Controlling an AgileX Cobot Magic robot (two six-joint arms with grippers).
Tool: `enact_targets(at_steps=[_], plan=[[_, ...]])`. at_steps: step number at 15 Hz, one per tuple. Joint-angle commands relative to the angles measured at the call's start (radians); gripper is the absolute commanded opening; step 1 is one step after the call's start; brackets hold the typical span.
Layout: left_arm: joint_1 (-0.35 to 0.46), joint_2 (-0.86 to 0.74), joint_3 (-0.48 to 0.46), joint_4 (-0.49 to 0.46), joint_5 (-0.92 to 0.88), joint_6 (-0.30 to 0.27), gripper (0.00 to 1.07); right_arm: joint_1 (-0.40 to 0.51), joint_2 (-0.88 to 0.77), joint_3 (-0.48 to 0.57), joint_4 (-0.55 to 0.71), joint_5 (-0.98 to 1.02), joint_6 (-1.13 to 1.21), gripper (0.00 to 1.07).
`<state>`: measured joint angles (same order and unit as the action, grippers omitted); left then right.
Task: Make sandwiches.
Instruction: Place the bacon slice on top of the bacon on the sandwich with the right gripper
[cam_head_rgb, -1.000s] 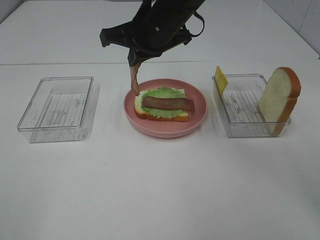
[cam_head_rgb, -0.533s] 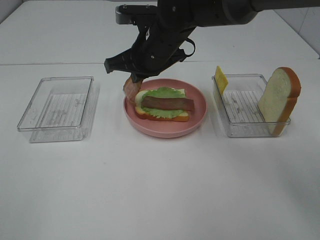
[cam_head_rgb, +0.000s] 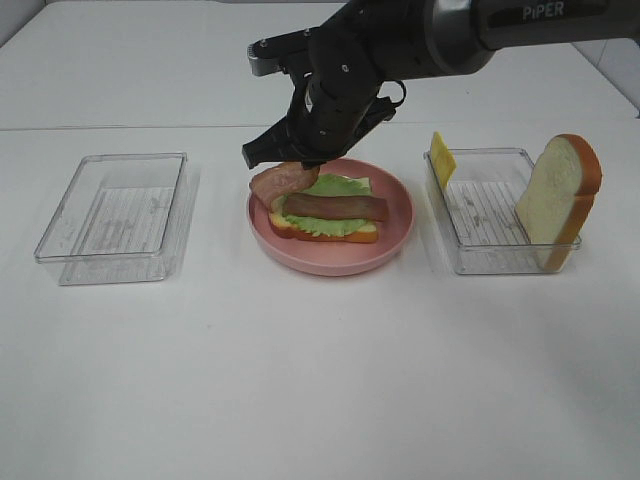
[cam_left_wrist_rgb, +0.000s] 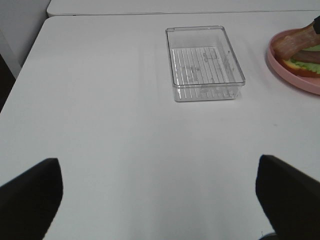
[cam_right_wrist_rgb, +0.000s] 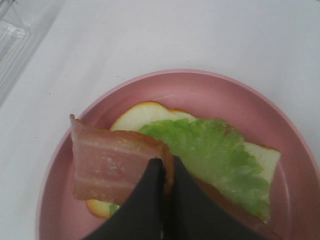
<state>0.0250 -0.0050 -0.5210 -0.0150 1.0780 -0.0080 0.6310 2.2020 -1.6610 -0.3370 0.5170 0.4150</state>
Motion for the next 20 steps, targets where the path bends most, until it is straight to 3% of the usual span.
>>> enact_targets(at_steps=[1,12,13,14,17,20], plan=[[0.003,-0.004,0.002,-0.001,-0.004,-0.002,0.98,0.001,-0.003,-0.007,-0.088,0.023,0.063,0.0],[0.003,-0.004,0.002,-0.001,-0.004,-0.002,0.98,0.001,0.043,-0.007,-0.153,0.074,0.086,0.03],[0.003,-0.004,0.002,-0.001,-0.004,-0.002,0.98,0.001,0.043,-0.007,-0.153,0.082,0.086,0.25],[0.003,-0.004,0.002,-0.001,-0.004,-0.002,0.98,0.001,0.043,-0.007,-0.154,0.085,0.086,0.36],[0.003,-0.004,0.002,-0.001,-0.004,-0.002,0.98,0.002,0.024,-0.007,-0.192,0.093,0.084,1.0],[0.003,-0.004,0.002,-0.001,-0.004,-0.002,0.98,0.002,-0.031,-0.011,-0.227,0.141,0.084,1.0]])
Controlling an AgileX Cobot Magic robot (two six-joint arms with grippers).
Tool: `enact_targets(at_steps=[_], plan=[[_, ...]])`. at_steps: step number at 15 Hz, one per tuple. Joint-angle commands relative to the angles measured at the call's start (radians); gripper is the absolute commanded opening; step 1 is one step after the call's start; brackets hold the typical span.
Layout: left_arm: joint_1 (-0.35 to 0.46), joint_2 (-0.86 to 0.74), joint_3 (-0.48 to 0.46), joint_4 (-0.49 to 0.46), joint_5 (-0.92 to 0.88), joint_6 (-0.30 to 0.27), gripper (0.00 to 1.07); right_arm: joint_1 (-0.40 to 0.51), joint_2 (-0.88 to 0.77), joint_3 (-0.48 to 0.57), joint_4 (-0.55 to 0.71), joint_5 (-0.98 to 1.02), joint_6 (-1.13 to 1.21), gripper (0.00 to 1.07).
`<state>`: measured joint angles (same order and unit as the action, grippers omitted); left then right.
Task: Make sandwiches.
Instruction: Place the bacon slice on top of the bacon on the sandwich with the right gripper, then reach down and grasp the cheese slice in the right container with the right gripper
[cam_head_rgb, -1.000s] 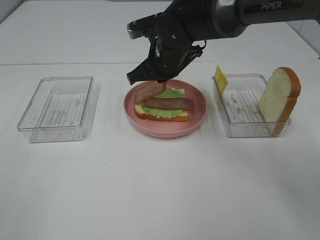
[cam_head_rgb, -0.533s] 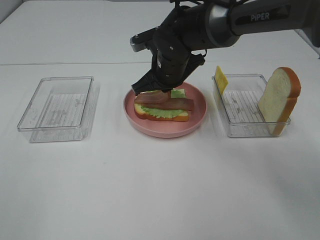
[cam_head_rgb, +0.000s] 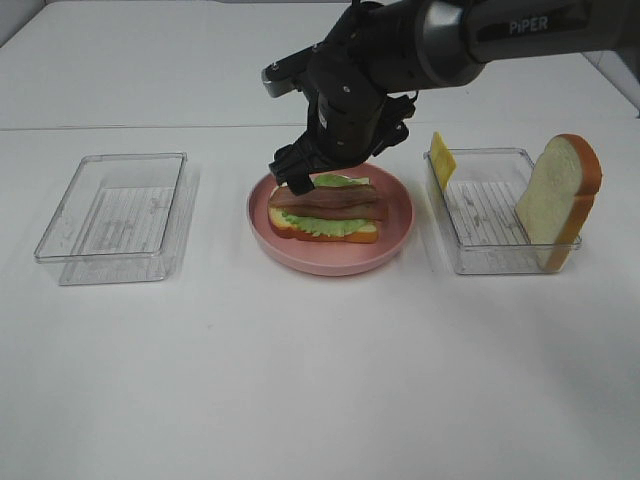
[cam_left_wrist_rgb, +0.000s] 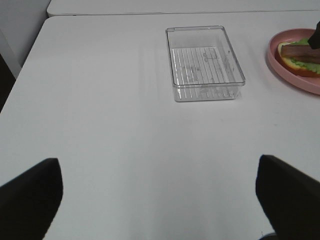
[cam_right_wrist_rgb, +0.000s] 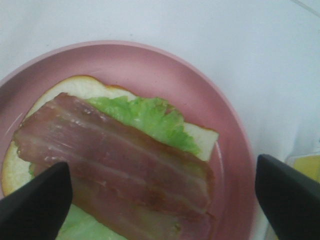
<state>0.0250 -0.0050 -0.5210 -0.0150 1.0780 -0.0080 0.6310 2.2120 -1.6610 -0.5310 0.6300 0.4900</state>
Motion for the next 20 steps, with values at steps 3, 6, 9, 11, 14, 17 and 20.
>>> enact_targets(at_steps=[3,6,9,11,14,17,20], plan=[[0.003,-0.004,0.002,-0.001,-0.004,-0.002,0.98,0.002,-0.101,-0.088,-0.044,0.192,-0.02,1.0],[0.003,-0.004,0.002,-0.001,-0.004,-0.002,0.98,-0.009,-0.103,-0.197,-0.032,0.354,-0.136,1.0],[0.003,-0.004,0.002,-0.001,-0.004,-0.002,0.98,-0.053,-0.103,-0.242,0.041,0.425,-0.202,1.0],[0.003,-0.004,0.002,-0.001,-0.004,-0.002,0.98,-0.137,-0.106,-0.246,0.166,0.448,-0.26,1.0],[0.003,-0.004,0.002,-0.001,-0.004,-0.002,0.98,-0.241,-0.106,-0.246,0.333,0.454,-0.334,1.0],[0.003,-0.004,0.002,-0.001,-0.004,-0.002,0.98,-0.302,-0.099,-0.246,0.396,0.451,-0.371,1.0],[0.003,-0.004,0.002,-0.001,-0.004,-0.002,0.98,-0.3,-0.076,-0.246,0.404,0.451,-0.386,1.0]])
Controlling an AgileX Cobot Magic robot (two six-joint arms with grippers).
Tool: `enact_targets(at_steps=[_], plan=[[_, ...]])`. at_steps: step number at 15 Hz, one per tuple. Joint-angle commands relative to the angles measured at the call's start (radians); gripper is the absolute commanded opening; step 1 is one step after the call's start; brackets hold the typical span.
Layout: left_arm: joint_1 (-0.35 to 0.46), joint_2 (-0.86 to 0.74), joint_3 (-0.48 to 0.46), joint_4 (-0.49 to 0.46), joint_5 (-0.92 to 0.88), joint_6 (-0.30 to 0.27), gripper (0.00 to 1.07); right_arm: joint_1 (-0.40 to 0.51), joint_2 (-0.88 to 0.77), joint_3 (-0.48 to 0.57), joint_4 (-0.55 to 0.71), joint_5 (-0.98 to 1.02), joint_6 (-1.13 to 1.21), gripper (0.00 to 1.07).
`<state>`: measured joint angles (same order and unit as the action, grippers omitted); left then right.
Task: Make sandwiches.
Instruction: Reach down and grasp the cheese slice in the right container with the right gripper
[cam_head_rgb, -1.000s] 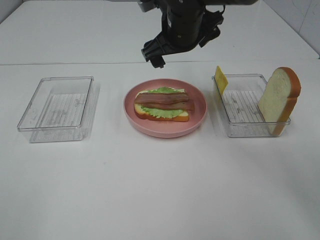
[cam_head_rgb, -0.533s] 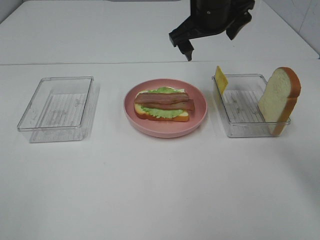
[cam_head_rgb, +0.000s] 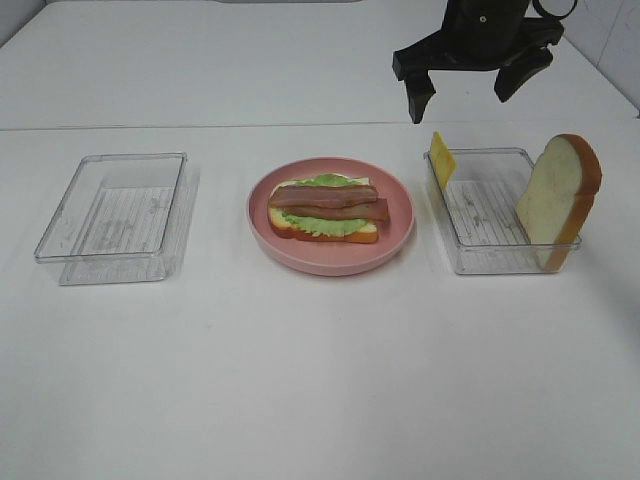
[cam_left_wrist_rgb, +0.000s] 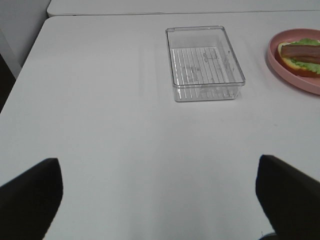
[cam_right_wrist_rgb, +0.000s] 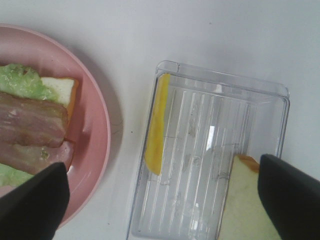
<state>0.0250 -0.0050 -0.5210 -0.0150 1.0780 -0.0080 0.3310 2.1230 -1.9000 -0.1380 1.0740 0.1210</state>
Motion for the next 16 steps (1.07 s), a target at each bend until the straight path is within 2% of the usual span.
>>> enact_targets(at_steps=[1,11,13,14,15,16], plan=[[0.003,-0.004,0.002,-0.001,-0.004,-0.002,0.98,0.0,0.021,-0.007,0.011,0.007,-0.017,1.0],[0.003,-0.004,0.002,-0.001,-0.004,-0.002,0.98,0.0,0.172,-0.007,0.054,-0.001,-0.025,0.97],[0.003,-0.004,0.002,-0.001,-0.004,-0.002,0.98,0.0,0.176,-0.007,0.053,-0.001,-0.025,0.86],[0.003,-0.004,0.002,-0.001,-0.004,-0.002,0.98,0.0,0.176,-0.007,0.053,-0.011,-0.024,0.66],[0.003,-0.004,0.002,-0.001,-0.004,-0.002,0.98,0.0,0.176,-0.007,0.053,-0.015,-0.024,0.58],[0.003,-0.004,0.002,-0.001,-0.004,-0.002,0.98,0.0,0.176,-0.007,0.053,-0.025,-0.023,0.47]])
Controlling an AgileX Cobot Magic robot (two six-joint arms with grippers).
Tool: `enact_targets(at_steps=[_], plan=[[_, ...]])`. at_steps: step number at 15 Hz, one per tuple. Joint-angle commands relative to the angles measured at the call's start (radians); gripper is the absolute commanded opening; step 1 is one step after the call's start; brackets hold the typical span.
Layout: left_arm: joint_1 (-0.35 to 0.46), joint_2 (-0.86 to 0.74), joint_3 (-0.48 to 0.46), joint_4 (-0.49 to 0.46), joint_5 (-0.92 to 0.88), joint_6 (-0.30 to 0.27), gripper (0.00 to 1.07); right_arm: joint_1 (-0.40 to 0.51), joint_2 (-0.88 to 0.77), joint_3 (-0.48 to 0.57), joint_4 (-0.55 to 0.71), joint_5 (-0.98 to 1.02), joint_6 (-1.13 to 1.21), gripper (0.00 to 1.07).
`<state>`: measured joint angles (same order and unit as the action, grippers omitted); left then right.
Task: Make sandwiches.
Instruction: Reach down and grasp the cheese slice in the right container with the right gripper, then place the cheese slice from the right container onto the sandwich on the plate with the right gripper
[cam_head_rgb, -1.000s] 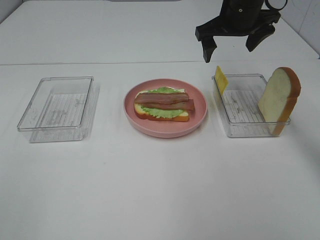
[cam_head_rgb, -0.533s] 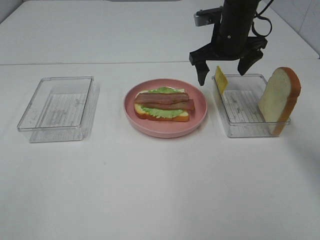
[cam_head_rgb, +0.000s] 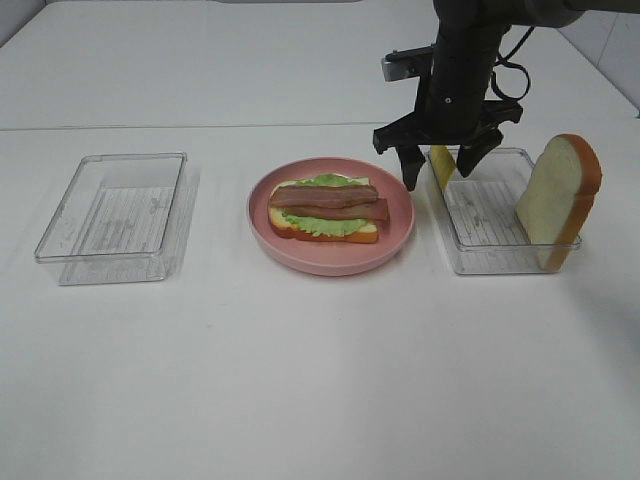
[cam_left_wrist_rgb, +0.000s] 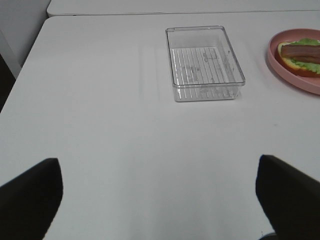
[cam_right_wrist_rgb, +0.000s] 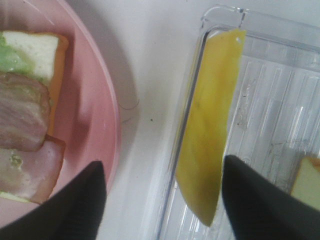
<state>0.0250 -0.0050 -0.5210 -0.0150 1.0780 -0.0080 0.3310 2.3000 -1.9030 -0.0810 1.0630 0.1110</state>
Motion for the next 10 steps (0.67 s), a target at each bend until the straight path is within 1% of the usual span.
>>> enact_targets(at_steps=[1,2,3,4,7,10], plan=[[0.003,-0.004,0.002,-0.001,-0.004,-0.002,0.98,0.0,-0.001,-0.004,-0.005,-0.025,-0.009,0.37],[0.003,-0.004,0.002,-0.001,-0.004,-0.002,0.98,0.0,-0.001,-0.004,-0.023,-0.035,0.015,0.18],[0.003,-0.004,0.002,-0.001,-0.004,-0.002,0.98,0.0,-0.001,-0.004,-0.049,-0.041,0.034,0.05],[0.003,-0.004,0.002,-0.001,-0.004,-0.002,0.98,0.0,-0.001,-0.004,-0.064,-0.043,0.041,0.0],[0.003,-0.004,0.002,-0.001,-0.004,-0.002,0.98,0.0,-0.001,-0.007,-0.135,-0.026,0.049,0.0],[0.003,-0.004,0.002,-0.001,-0.004,-0.002,0.98,0.001,-0.005,-0.047,-0.135,0.025,0.029,0.0]])
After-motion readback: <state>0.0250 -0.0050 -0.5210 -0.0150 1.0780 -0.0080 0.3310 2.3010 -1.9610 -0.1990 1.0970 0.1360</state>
